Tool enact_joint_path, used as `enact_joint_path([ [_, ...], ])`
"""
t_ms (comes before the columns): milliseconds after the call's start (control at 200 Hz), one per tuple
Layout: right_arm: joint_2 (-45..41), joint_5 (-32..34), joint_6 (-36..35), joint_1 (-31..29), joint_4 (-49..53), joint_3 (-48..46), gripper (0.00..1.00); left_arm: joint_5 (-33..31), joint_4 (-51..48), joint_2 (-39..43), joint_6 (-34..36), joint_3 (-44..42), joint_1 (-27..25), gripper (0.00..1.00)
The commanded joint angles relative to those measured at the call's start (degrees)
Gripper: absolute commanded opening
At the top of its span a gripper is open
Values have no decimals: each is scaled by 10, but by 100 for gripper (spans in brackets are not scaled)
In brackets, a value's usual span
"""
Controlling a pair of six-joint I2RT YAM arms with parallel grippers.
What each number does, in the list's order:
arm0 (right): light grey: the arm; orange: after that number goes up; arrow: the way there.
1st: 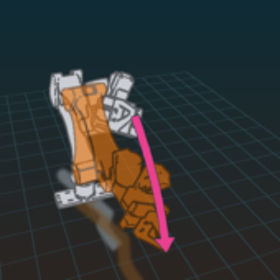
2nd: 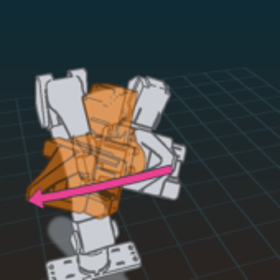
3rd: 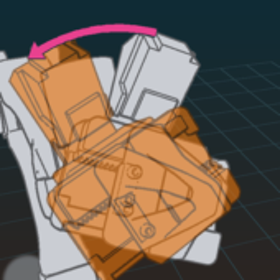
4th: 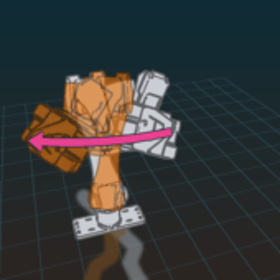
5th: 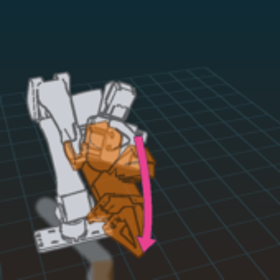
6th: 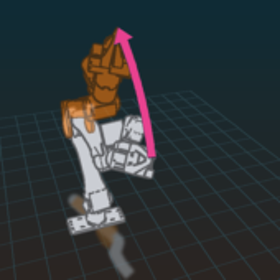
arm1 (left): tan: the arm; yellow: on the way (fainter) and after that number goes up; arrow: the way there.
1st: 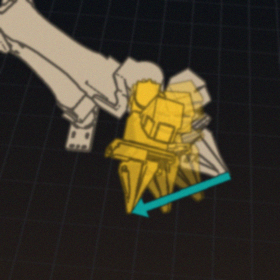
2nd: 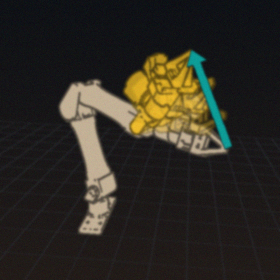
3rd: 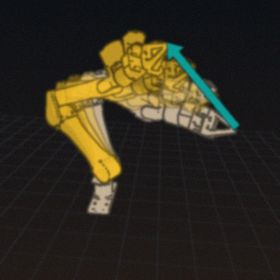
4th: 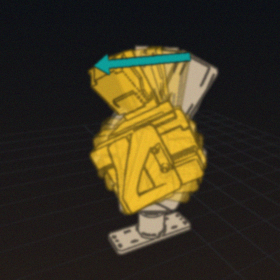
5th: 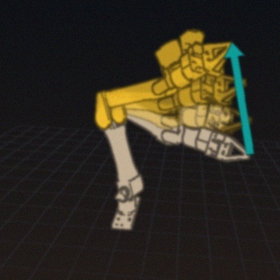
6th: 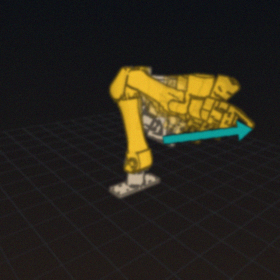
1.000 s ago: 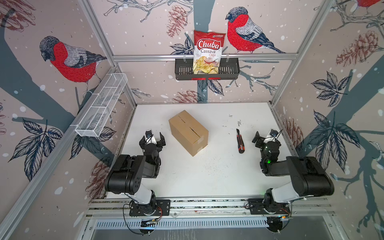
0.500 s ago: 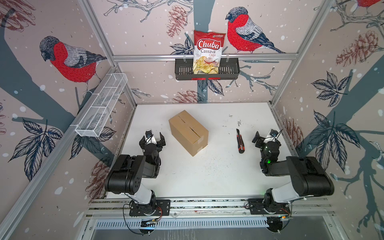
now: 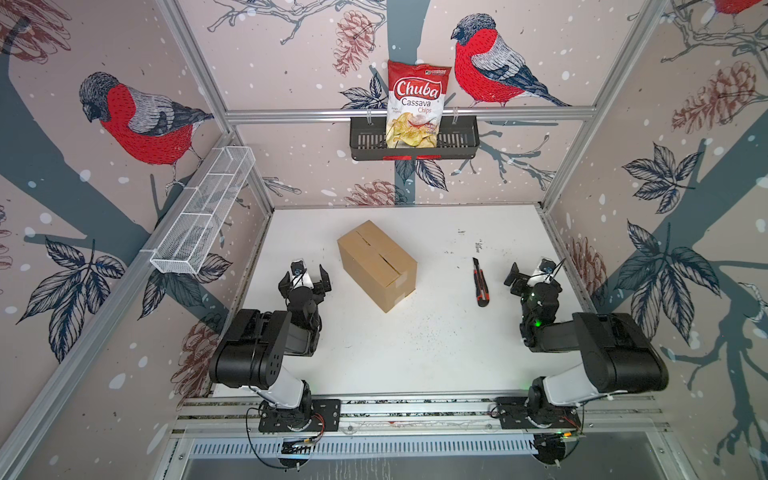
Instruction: Unpack the express box
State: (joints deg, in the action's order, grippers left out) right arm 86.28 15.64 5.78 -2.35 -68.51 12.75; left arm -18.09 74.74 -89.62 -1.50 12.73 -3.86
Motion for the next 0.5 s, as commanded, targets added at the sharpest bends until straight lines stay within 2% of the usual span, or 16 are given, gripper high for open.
enact_joint_path([
  [0,-2,-3,-3,0,-11,3,99,1,20,1,3,0,1,100],
  [155,-3,-4,-4,0,-12,1,99,1,34,8,4,-9,1,100],
  [235,-24,-17,-22,-6,-9,5,100,-22,1,49,-4,-13,1,99],
  [300,-74,14,-13,-18,131,55,99,-56,-78,112,-17,2,1,100],
  [380,-111,48,62,-16,336,142,99,-97,-214,204,-53,39,1,99],
  [440,-126,43,121,-10,438,188,99,-128,-311,263,-109,68,2,100],
  [495,-136,6,147,-3,515,224,99,-140,-385,303,-169,90,7,99],
])
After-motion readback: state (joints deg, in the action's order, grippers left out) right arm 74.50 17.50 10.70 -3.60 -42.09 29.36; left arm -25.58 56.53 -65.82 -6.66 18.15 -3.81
